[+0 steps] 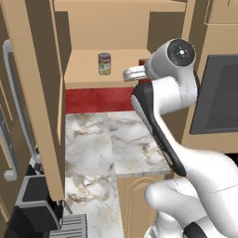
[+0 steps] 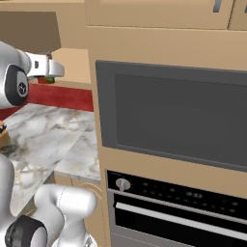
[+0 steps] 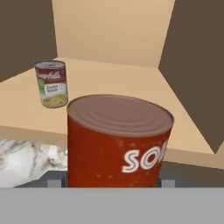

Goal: Restock the canned food cabinet by taking the new fresh canned food from the counter and placing it in the cabinet. Then, take the old canned food from the cabinet and place it on the counter.

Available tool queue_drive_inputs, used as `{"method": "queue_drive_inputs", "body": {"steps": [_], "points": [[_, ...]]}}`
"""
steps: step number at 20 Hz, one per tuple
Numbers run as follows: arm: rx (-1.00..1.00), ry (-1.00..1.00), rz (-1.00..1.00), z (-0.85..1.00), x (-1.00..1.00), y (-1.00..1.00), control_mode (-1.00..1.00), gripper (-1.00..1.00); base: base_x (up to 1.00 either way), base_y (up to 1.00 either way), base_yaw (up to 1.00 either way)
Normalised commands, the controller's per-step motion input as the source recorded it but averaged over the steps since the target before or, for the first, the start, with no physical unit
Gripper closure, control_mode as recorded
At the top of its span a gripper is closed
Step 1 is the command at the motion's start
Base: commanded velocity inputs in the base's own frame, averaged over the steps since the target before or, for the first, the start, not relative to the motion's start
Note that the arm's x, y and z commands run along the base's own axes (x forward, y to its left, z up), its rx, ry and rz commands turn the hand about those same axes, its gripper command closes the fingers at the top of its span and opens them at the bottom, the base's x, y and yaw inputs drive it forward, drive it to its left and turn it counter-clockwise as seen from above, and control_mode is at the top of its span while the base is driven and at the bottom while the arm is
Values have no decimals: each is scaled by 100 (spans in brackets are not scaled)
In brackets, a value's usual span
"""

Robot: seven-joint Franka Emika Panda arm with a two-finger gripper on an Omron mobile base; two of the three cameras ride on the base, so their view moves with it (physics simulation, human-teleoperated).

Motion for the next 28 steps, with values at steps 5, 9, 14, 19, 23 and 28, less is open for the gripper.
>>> {"method": "queue_drive_inputs", "body": {"steps": [5, 9, 14, 19, 23, 28], "points": [[-4, 36, 3, -95, -100, 0, -100, 100, 0, 0, 0], [-5, 43, 6, -100, -99, 6, -100, 100, 0, 0, 0], [-8, 12, 2, -81, -10, 37, -100, 100, 0, 0, 0], [-3, 0, 0, -49, 79, 9, -100, 100, 0, 0, 0], [0, 3, 0, -35, 100, 1, -100, 100, 0, 0, 0], [-2, 1, 0, -52, 84, 21, -100, 100, 0, 0, 0]]}}
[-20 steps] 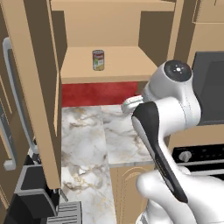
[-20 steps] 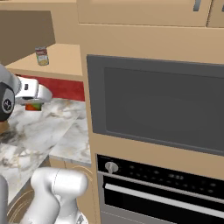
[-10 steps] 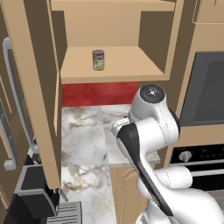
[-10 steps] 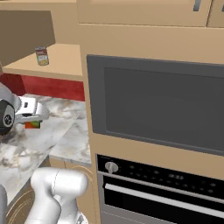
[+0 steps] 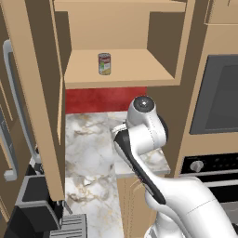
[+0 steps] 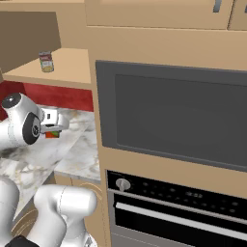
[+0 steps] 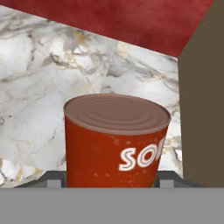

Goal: Restock the canned food cabinet by taking the new fresh canned food from the counter and placing it in the cabinet. Then, take the old canned food from the cabinet and place it on the counter.

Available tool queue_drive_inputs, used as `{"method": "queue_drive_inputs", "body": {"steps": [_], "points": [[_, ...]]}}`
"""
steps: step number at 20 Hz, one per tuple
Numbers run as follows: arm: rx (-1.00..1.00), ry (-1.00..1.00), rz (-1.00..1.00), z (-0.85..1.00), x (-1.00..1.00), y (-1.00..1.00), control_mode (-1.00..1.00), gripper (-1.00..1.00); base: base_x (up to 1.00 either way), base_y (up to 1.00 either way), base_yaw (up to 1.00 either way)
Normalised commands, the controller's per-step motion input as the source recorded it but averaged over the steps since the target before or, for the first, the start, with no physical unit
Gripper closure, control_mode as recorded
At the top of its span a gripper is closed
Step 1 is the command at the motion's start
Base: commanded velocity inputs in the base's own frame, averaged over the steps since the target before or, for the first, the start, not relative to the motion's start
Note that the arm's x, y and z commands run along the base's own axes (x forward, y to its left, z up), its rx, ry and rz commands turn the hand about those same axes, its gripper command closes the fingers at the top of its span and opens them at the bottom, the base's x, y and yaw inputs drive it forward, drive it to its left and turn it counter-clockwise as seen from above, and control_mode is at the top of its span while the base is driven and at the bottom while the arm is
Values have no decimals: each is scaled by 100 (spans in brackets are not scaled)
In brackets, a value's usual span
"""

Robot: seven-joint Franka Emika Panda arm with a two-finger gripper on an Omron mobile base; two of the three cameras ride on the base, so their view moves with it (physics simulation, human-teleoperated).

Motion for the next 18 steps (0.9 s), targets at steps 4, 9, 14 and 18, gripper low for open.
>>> {"method": "queue_drive_inputs", "body": {"steps": [4, 9, 14, 18], "points": [[-5, -2, -2, -89, 48, 26, -100, 100, 0, 0, 0], [-4, -10, -9, -74, 56, 5, -100, 100, 0, 0, 0], [-1, -5, -14, -56, 85, 0, -100, 100, 0, 0, 0], [0, 0, -18, -55, 77, 0, -100, -100, 0, 0, 0]]}}
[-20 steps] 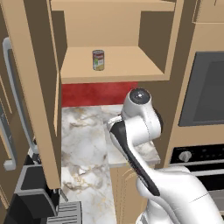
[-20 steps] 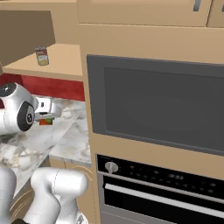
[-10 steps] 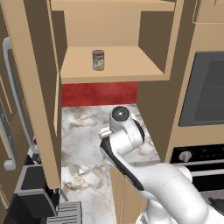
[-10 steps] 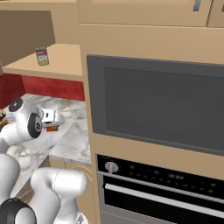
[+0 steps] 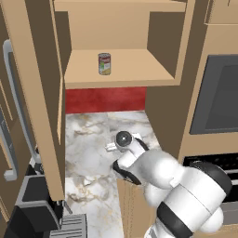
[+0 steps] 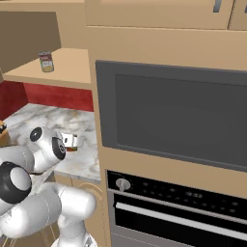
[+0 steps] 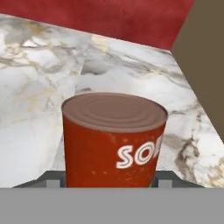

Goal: Restock the canned food cabinet by taking the new fresh canned food from the counter and placing it in the cabinet. Then, take the old canned food from the cabinet and place it on the counter.

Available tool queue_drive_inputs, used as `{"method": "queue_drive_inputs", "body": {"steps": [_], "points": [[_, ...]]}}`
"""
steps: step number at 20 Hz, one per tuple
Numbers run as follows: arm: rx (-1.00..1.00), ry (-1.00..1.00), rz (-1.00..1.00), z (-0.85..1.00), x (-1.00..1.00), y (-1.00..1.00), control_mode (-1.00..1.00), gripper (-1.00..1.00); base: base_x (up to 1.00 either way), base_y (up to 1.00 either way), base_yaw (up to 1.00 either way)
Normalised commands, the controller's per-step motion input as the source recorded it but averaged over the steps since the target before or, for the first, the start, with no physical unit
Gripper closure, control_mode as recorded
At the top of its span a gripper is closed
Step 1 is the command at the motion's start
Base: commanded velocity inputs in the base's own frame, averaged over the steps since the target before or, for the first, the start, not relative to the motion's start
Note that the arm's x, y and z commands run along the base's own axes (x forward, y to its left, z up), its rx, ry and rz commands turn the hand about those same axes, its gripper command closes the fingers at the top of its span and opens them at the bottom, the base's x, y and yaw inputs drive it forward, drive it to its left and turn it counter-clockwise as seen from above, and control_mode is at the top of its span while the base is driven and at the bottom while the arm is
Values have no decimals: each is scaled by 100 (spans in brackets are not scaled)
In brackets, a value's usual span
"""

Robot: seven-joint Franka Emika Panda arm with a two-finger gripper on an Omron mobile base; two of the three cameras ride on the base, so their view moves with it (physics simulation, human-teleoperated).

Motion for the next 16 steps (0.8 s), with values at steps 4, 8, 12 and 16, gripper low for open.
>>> {"method": "queue_drive_inputs", "body": {"steps": [4, 8, 12, 16], "points": [[0, 0, -23, -15, 64, 0, -100, -100, 0, 0, 0], [1, 0, -31, 24, 30, 0, -100, -100, 0, 0, 0], [2, 0, -29, 93, -2, 0, -100, -100, 0, 0, 0], [3, 0, -17, 100, -48, 1, -100, -100, 0, 0, 0]]}}
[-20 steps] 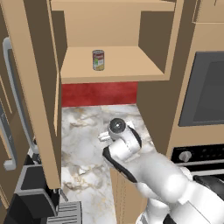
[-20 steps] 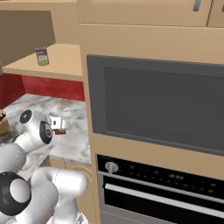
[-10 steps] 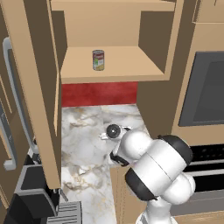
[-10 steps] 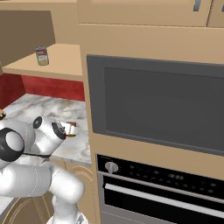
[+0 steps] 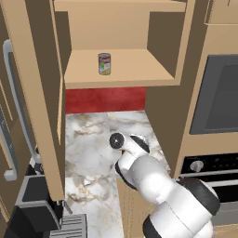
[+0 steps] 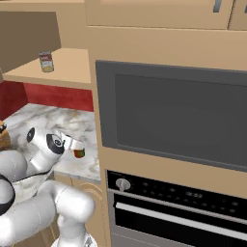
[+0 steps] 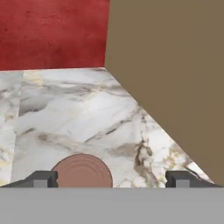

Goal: Restock the canned food cabinet by taking the new fresh canned food from the counter and placing it in the cabinet. Then, take the old canned food from the cabinet and place it on the counter.

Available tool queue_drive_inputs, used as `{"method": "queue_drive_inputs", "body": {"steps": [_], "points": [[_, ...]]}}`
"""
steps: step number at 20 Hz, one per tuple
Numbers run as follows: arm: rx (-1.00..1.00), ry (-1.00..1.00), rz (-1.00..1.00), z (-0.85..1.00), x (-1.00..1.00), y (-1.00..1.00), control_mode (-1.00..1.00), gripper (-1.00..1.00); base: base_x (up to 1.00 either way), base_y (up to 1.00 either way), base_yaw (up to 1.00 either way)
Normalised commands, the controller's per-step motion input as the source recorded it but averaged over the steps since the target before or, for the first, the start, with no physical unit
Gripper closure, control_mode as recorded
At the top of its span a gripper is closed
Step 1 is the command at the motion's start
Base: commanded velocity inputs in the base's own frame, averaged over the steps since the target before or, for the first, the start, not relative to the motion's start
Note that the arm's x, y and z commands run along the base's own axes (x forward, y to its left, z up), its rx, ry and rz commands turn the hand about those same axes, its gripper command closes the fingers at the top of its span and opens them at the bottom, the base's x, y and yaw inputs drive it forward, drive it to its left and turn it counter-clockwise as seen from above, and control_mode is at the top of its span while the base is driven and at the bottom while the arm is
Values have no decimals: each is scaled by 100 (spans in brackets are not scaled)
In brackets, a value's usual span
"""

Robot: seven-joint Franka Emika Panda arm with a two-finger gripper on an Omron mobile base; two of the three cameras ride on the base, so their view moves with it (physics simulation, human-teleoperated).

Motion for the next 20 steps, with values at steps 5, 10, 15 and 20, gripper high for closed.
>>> {"method": "queue_drive_inputs", "body": {"steps": [5, 10, 15, 20], "points": [[4, 0, -8, 100, -58, 12, -100, -100, 0, 0, 0], [2, 0, -2, 100, -95, 4, -100, -100, 0, 0, 0], [0, -5, 5, 93, -100, 28, -100, -100, 0, 0, 0], [0, -8, 15, 97, -100, 32, -100, -100, 0, 0, 0]]}}
